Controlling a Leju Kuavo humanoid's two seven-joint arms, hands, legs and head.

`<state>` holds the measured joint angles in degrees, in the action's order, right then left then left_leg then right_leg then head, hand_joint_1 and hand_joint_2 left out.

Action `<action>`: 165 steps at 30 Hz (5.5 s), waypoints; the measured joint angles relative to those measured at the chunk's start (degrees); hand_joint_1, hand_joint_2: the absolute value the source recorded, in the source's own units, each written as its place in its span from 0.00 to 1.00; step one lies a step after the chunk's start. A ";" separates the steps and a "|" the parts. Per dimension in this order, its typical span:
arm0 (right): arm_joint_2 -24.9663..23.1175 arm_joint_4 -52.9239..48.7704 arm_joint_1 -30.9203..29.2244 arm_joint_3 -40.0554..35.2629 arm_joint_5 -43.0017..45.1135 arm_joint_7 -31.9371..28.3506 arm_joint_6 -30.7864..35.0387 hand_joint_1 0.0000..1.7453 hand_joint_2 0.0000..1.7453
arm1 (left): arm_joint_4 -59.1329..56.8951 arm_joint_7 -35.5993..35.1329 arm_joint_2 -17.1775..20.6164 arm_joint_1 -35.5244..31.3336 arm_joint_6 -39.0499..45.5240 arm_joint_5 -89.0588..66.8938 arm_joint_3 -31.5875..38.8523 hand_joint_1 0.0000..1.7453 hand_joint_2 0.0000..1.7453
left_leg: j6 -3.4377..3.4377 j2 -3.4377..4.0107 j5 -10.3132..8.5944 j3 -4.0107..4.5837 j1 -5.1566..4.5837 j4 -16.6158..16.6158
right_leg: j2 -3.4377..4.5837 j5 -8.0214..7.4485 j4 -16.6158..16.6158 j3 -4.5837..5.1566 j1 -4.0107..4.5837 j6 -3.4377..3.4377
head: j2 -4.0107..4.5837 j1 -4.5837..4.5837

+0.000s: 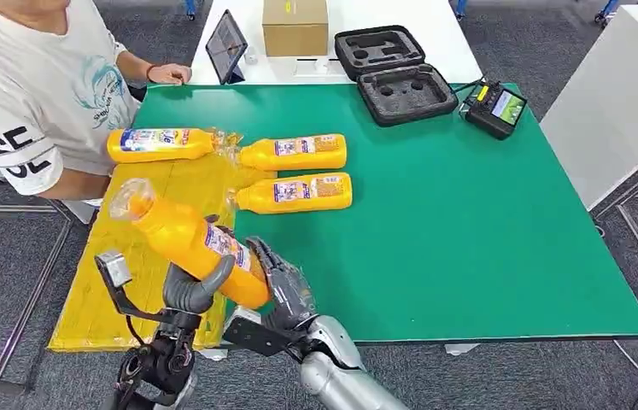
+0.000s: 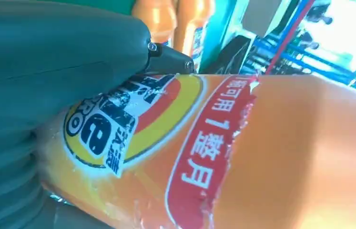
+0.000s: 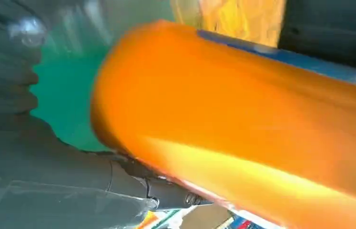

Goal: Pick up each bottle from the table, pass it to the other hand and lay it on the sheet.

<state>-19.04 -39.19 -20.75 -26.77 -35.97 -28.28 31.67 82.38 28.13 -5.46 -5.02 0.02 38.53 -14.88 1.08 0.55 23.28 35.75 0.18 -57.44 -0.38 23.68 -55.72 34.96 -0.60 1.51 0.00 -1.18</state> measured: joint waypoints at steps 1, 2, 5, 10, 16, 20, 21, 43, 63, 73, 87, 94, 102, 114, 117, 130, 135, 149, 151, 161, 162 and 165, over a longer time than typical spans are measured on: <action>0.02 -0.09 0.11 0.02 1.00 -0.76 -0.37 0.00 0.00 | 0.15 0.15 0.00 -0.01 0.42 -0.50 0.13 1.00 1.00 | 0.00 -0.02 0.00 0.00 0.00 0.00 | 0.00 0.00 0.00 0.00 0.00 0.00 | 0.00 0.02; 0.11 -0.37 0.36 0.06 2.06 -1.67 -0.82 0.00 0.00 | 0.37 0.41 0.00 0.00 0.91 -1.04 0.24 1.00 1.00 | 0.00 -0.02 0.00 0.00 0.00 0.00 | -0.01 0.00 0.00 0.00 0.00 0.00 | 0.00 0.00; 0.90 -4.62 2.36 0.09 5.47 -4.26 -2.29 0.00 0.00 | 0.74 1.95 0.02 -0.05 3.68 -4.20 1.05 1.00 1.00 | 0.00 -0.05 0.00 0.02 0.01 0.00 | -0.01 0.00 0.00 0.01 0.00 0.00 | 0.00 0.00; 3.26 -19.82 8.21 -1.14 4.90 -8.96 5.87 0.00 0.00 | 0.90 4.98 0.26 -0.32 8.35 -9.11 3.97 1.00 1.00 | -0.02 -0.03 0.03 0.03 0.01 0.00 | -0.02 0.02 0.00 0.02 0.00 -0.01 | 0.00 0.02; 5.75 -36.29 12.74 -2.45 6.45 -11.26 8.09 0.00 0.00 | 0.90 6.65 0.59 -0.21 10.36 -12.99 5.99 1.00 1.00 | -0.02 -0.05 0.03 0.04 0.01 0.01 | -0.02 0.03 0.00 0.01 -0.01 -0.01 | 0.00 0.02; 6.21 -44.18 13.60 -2.38 7.28 -11.69 8.09 0.00 0.00 | 0.90 10.89 1.18 -1.28 20.40 -24.49 7.15 1.00 1.00 | 0.00 -0.05 0.01 0.04 0.00 0.01 | -0.02 0.00 0.00 0.01 0.00 0.00 | 0.00 0.02; 6.21 -45.78 13.62 -2.36 7.36 -11.74 8.09 0.00 0.00 | 0.90 11.49 1.37 -1.79 22.40 -26.66 7.43 1.00 1.00 | 0.00 -0.05 0.00 0.02 0.00 0.01 | -0.02 0.00 0.00 -0.01 0.00 0.00 | 0.00 0.02; 6.86 -43.95 9.34 -8.31 9.13 -9.29 2.45 0.00 1.00 | -21.54 -8.62 11.28 -18.53 30.05 -90.65 3.43 1.00 1.00 | -0.05 0.02 -0.11 0.02 0.05 0.01 | 0.01 -0.11 -0.03 0.01 0.04 -0.16 | 0.00 0.02; 6.47 -37.33 6.39 -11.45 8.37 -8.41 -1.05 0.00 1.00 | -45.93 -10.84 12.70 -30.05 11.69 -99.73 -3.28 1.00 1.00 | -0.06 -0.04 -0.11 -0.01 0.05 0.02 | -0.01 -0.11 -0.03 -0.07 0.04 -0.17 | 0.00 0.02; 6.47 -36.20 6.38 -11.47 7.23 -7.87 -0.94 0.00 1.00 | -51.04 -0.55 12.59 -33.16 -0.43 -88.35 -0.81 0.00 1.00 | -0.06 -0.04 -0.11 -0.23 0.05 0.03 | -0.01 -0.11 -0.04 -0.27 0.04 -0.17 | 0.00 0.02; 6.47 -33.55 6.37 -11.39 7.95 -7.28 -1.81 0.00 1.00 | -51.15 4.70 11.36 -32.87 -21.18 -68.93 4.55 0.00 0.00 | -0.06 -0.16 -0.05 -0.83 0.05 0.05 | -0.12 0.03 -0.01 -0.96 -0.01 -0.07 | 0.00 0.02; 6.47 -32.70 6.55 -11.34 6.62 -6.49 -2.25 0.00 1.00 | -48.76 6.05 8.63 -29.81 -23.84 -52.12 9.47 0.00 0.00 | -0.06 -0.14 -0.05 -0.82 0.03 0.04 | -0.10 0.02 -0.01 -0.92 -0.01 -0.06 | 0.00 0.02; 6.47 -32.00 6.85 -11.34 6.18 -6.38 -2.29 0.00 1.00 | -44.74 6.71 6.49 -26.28 -17.36 -47.58 13.38 0.00 1.00 | -0.07 -0.14 -0.06 -0.69 0.05 0.04 | -0.10 0.02 -0.02 -0.76 0.03 -0.06 | 0.00 0.02; 6.47 -30.10 6.19 -11.41 7.65 -5.73 -1.53 0.00 1.00 | -13.04 12.17 4.04 -17.41 41.15 -50.57 18.73 0.00 1.00 | -0.09 -0.08 -0.07 -0.25 0.08 0.03 | -0.09 0.02 -0.04 -0.37 0.05 -0.05 | 0.00 0.04; 6.60 -29.27 6.07 -11.30 7.71 -6.14 -0.33 0.00 1.00 | -2.48 12.17 2.82 -13.73 40.43 -44.67 21.37 0.00 1.00 | -0.10 0.16 0.00 -0.24 0.06 0.03 | 0.15 0.01 -0.03 -0.25 0.04 -0.04 | 0.00 0.04; 9.42 -30.42 7.80 -7.57 3.26 -3.82 2.19 0.00 1.00 | 17.59 12.15 0.83 -3.99 40.02 -39.59 22.49 0.00 1.00 | -0.09 0.07 0.02 -0.15 0.04 0.02 | 0.08 0.03 0.00 -0.16 0.04 -0.02 | 0.00 0.02; 11.54 -31.86 7.61 -6.30 -11.66 9.91 -4.04 0.00 1.00 | 18.77 12.13 0.50 -1.80 39.32 -37.64 22.71 0.00 1.00 | -0.09 0.07 0.02 -0.15 0.04 0.02 | 0.09 0.03 -0.01 -0.17 0.04 -0.02 | 0.00 0.00; 21.49 -31.95 5.32 -2.29 -21.12 22.23 -25.83 0.00 1.00 | 24.72 12.11 -1.71 5.83 39.93 -46.62 24.24 0.00 1.00 | -0.04 -0.04 0.06 -0.06 -0.04 0.00 | 0.01 0.02 0.01 -0.12 -0.01 0.01 | 0.00 0.02; 22.03 -31.93 5.31 -2.27 -21.12 22.21 -26.21 0.00 1.00 | 25.18 12.11 -1.99 5.99 39.93 -46.80 24.30 0.00 1.00 | -0.04 -0.05 0.05 -0.06 -0.02 0.00 | 0.01 0.02 0.00 -0.12 0.00 0.01 | 0.00 0.02; 24.24 -33.38 5.36 -2.47 -20.04 23.34 -28.66 0.00 1.00 | 28.06 12.09 -4.94 9.29 39.98 -47.17 25.75 0.00 1.00 | -0.04 -0.04 0.05 -0.04 -0.02 0.01 | 0.01 0.02 0.00 -0.11 0.01 0.01 | 0.00 0.02; 24.37 -33.57 5.36 -2.47 -19.65 23.37 -29.11 0.00 1.00 | 28.24 12.09 -5.03 9.39 40.00 -47.08 25.81 0.00 1.00 | -0.04 -0.04 0.05 -0.04 -0.02 0.01 | 0.01 0.02 0.00 -0.11 0.00 0.01 | 0.00 0.02; 24.59 -33.68 5.37 -2.64 -19.21 23.37 -29.92 0.00 1.00 | 28.61 12.09 -5.25 9.74 40.00 -46.51 26.01 0.00 1.00 | -0.04 -0.05 0.05 -0.04 -0.03 0.01 | 0.01 0.02 0.00 -0.12 0.00 0.01 | 0.00 0.02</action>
<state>5.55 -72.87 -15.38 -29.42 -55.19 -4.92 1.75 110.99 40.22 -10.71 4.72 40.02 -7.98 11.13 1.04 0.51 23.33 35.70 0.15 -57.43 -0.38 23.70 -55.71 34.84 -0.60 1.52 0.00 -1.16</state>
